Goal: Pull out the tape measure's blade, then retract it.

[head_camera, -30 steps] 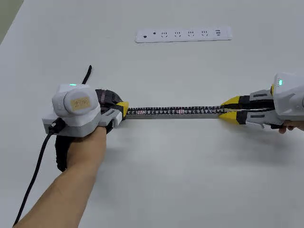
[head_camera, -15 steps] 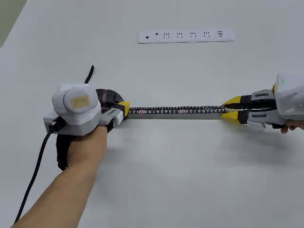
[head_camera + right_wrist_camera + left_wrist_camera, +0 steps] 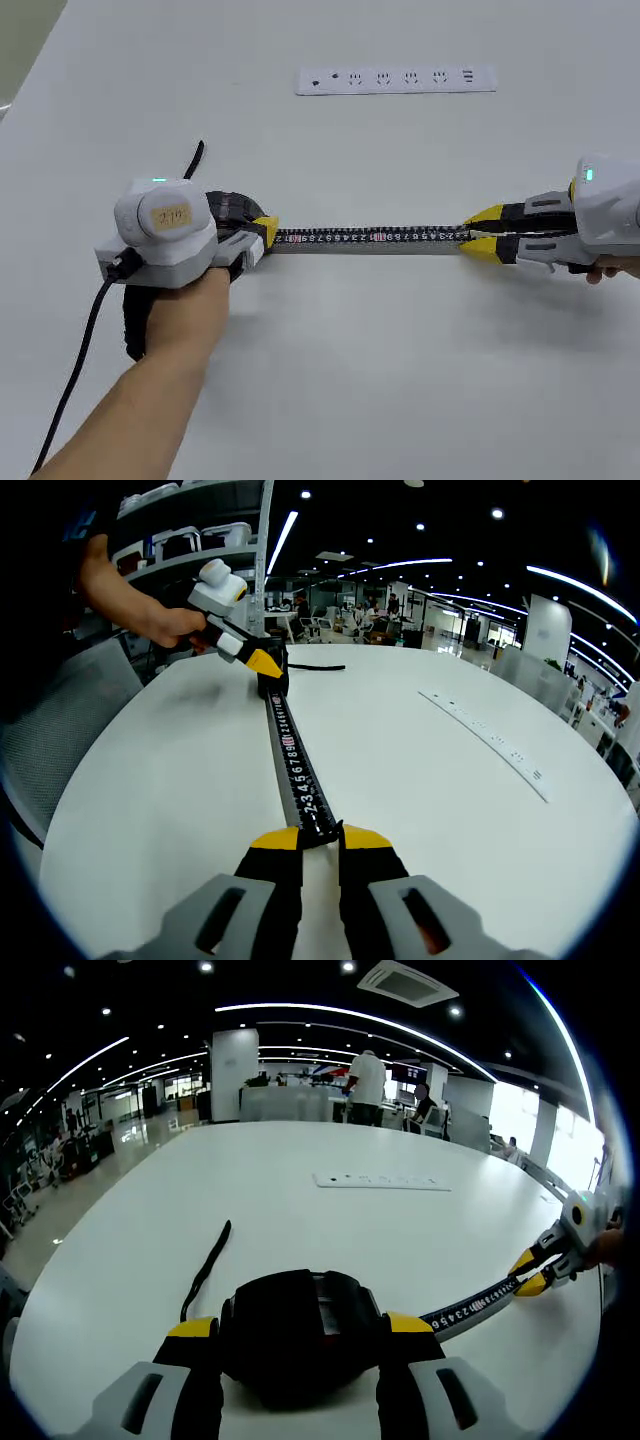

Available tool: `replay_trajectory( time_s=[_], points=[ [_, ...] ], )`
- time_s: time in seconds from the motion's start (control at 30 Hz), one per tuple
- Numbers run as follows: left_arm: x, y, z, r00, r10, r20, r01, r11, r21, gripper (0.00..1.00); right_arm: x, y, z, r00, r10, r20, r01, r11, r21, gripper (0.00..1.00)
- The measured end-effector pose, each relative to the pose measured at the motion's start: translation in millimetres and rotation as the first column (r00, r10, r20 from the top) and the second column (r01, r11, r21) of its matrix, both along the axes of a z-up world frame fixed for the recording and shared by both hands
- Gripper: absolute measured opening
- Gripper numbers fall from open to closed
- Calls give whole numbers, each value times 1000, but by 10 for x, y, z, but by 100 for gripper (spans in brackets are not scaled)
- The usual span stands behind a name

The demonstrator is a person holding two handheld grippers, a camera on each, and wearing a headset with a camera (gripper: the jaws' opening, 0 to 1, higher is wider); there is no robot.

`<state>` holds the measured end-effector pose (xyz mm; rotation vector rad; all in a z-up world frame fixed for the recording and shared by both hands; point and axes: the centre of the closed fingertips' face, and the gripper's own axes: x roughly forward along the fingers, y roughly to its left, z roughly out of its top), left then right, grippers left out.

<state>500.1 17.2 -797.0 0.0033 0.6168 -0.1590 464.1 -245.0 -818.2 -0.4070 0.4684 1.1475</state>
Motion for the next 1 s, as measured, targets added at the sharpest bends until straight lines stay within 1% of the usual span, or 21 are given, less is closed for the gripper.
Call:
replay_trajectory(
  time_s=[0.37,0.67,0.9,1.0],
  points=[
    [-10,-4,-5,1000,5,2,-5,1000,-4,59,9,59,-6,1000,3,-2,-3,1000,7,11],
    [-20,3,-3,1000,10,7,-10,1000,-19,59,11,123,-6,1000,6,-5,-6,1000,17,11],
    [-22,4,-3,1000,9,7,-9,1000,-21,59,11,134,-6,1000,7,-5,-7,1000,18,11],
    [-29,21,-9,1000,8,4,-8,1000,-29,59,17,237,3,1000,12,-5,-12,999,30,11]
  ],
)
